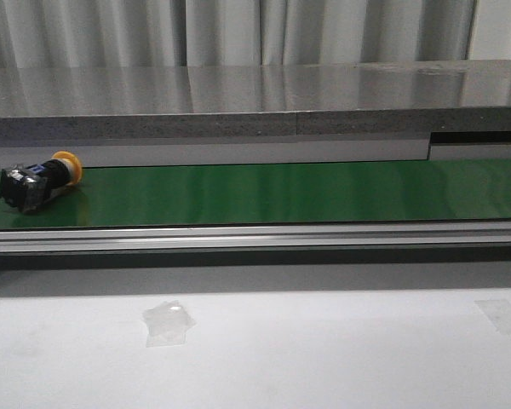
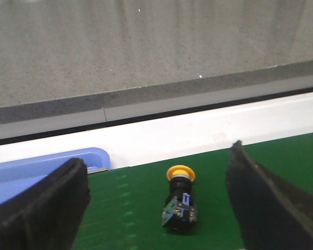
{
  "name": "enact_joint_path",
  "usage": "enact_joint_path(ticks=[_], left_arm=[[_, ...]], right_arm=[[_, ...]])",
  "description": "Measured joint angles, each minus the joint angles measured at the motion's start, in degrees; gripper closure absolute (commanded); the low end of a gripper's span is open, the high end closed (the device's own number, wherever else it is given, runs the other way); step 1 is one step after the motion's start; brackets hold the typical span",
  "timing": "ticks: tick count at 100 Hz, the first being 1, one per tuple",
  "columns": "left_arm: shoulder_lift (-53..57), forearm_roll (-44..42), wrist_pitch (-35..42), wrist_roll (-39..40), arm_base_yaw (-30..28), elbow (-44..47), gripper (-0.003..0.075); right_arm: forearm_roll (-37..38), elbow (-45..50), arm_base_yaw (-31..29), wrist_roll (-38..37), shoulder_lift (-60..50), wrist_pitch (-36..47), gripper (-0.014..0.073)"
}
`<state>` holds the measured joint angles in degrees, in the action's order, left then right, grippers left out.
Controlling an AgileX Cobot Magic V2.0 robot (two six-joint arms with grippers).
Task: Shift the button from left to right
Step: 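Open the left gripper and raise it away from the button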
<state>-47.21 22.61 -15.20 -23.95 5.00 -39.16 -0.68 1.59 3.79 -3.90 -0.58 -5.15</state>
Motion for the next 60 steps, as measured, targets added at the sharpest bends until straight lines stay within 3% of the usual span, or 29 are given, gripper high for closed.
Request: enact_joint_path(ticks=[19, 60], left_arm=[[9.91, 0.22, 5.95, -0.12, 0.00, 7.96, 0.0184], [28.82, 0.22, 6.93, -0.22, 0.00, 18.67, 0.0184]], right_arm=[[0.00, 0.00, 0.00, 0.00, 0.00, 0.00, 0.0662], [0.00, 0.00, 0.00, 0.00, 0.00, 0.00, 0.0662]])
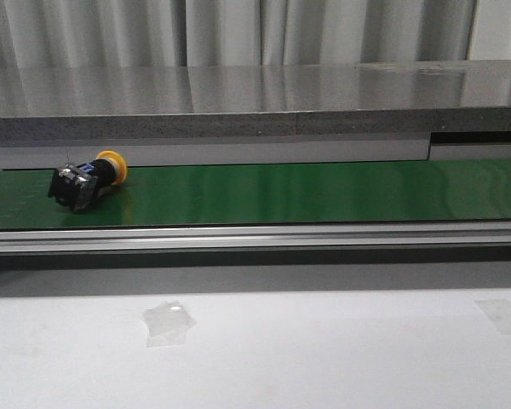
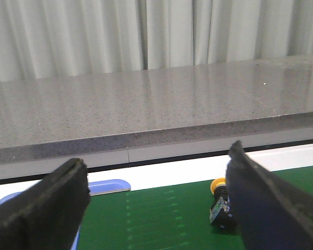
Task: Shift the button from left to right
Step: 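Open the left gripper and raise it away from the button, then lower the right gripper over the button as the belt carries it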
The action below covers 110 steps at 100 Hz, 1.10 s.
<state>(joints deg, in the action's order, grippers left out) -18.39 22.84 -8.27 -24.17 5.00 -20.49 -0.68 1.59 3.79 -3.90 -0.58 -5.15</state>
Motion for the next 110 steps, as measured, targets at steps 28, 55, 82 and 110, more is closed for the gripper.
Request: enact_joint_path(ticks=[28, 55, 82, 110], left_arm=[[2.59, 0.00, 0.10, 0.00, 0.00, 1.73, 0.0227], [2.59, 0.00, 0.10, 0.00, 0.00, 1.73, 0.0528], [2.59, 0.00, 0.10, 0.00, 0.00, 1.73, 0.0740], [2.59, 0.02, 0.10, 0.00, 0.00, 1.73, 0.0740]], right_arm=[[0.00, 0.00, 0.00, 0.00, 0.00, 0.00, 0.0662], [0.00, 0.00, 0.00, 0.00, 0.00, 0.00, 0.0662], [0.00, 0.00, 0.00, 0.00, 0.00, 0.00, 0.0662], [0.00, 0.00, 0.00, 0.00, 0.00, 1.40, 0.0662]])
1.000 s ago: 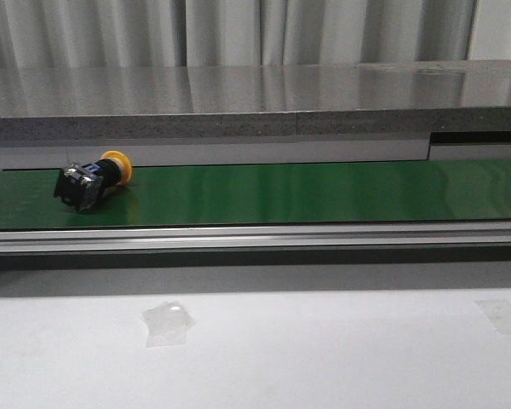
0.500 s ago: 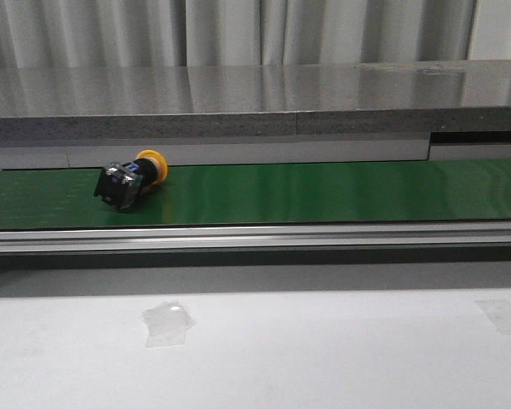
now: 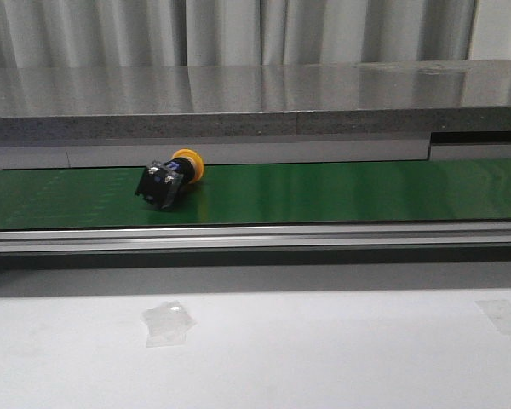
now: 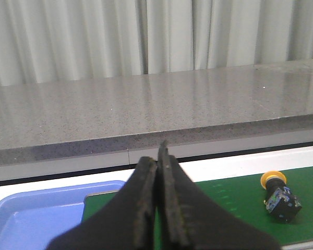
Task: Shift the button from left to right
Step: 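Lower the right gripper over the button as the belt carries it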
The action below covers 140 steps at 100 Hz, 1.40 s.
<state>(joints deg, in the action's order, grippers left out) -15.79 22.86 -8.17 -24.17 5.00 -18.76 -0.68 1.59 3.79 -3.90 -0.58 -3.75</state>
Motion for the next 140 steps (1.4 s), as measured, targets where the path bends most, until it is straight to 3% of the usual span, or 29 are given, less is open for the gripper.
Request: enact_joint_path(ticks=[21, 44, 90, 125, 132, 140], left_arm=[[0.00, 0.10, 0.00, 0.00, 0.00, 0.00, 0.0740], [0.00, 0.10, 0.00, 0.00, 0.00, 0.00, 0.0740], [0.00, 0.10, 0.00, 0.00, 0.00, 0.00, 0.0740], [0.09, 0.10, 0.00, 0.00, 0.00, 0.00, 0.0740], [0.09, 0.10, 0.00, 0.00, 0.00, 0.00, 0.0740], [0.09, 0.10, 0.00, 0.00, 0.00, 0.00, 0.0740]], right_arm=[[-0.26, -0.18, 0.00, 0.00, 0.00, 1.15, 0.0662], [-1.02, -7.40, 0.00, 0.00, 1.70, -5.20, 0.0662], [-1.02, -34.37, 0.00, 0.00, 27.62, -32.71, 0.0662], [-1.02, -41.86, 0.00, 0.00, 40.05, -35.59, 0.0657], [-1.02, -41.86, 0.00, 0.00, 40.84, -35.68, 0.0629], [-1.02, -41.86, 0.00, 0.00, 41.09, -35.68, 0.0518]])
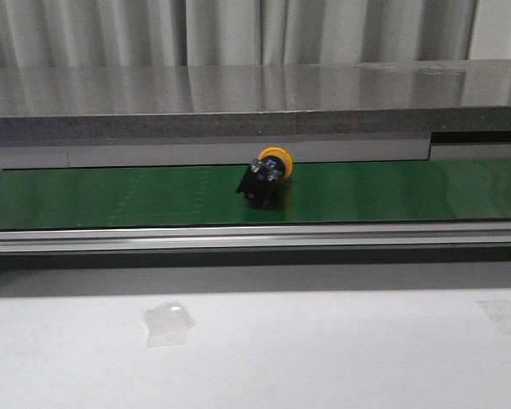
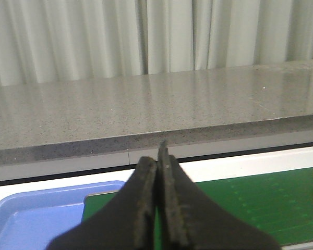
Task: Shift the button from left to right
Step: 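Lower the right gripper over the button as the belt carries it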
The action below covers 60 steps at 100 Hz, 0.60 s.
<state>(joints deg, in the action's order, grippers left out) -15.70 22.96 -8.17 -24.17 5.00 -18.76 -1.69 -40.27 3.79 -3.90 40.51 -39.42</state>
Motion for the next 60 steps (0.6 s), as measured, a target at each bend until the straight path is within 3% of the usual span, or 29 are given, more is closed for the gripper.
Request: enact_joint_path(ticks=[16, 23, 29, 60], left_arm=[[0.00, 0.00, 0.00, 0.00, 0.00, 0.00, 0.0740], [0.00, 0.00, 0.00, 0.00, 0.00, 0.00, 0.0740], [0.00, 0.00, 0.00, 0.00, 0.00, 0.00, 0.0740], [0.00, 0.00, 0.00, 0.00, 0.00, 0.00, 0.0740]], right_arm=[[0.00, 0.00, 0.00, 0.00, 0.12, -0.17, 0.0144], [0.00, 0.00, 0.00, 0.00, 0.12, -0.39, 0.0032], [-0.63, 0.00, 0.00, 0.00, 0.12, -0.39, -0.0003], [-6.92, -0.79, 0.00, 0.00, 3.46, -0.17, 0.0000]])
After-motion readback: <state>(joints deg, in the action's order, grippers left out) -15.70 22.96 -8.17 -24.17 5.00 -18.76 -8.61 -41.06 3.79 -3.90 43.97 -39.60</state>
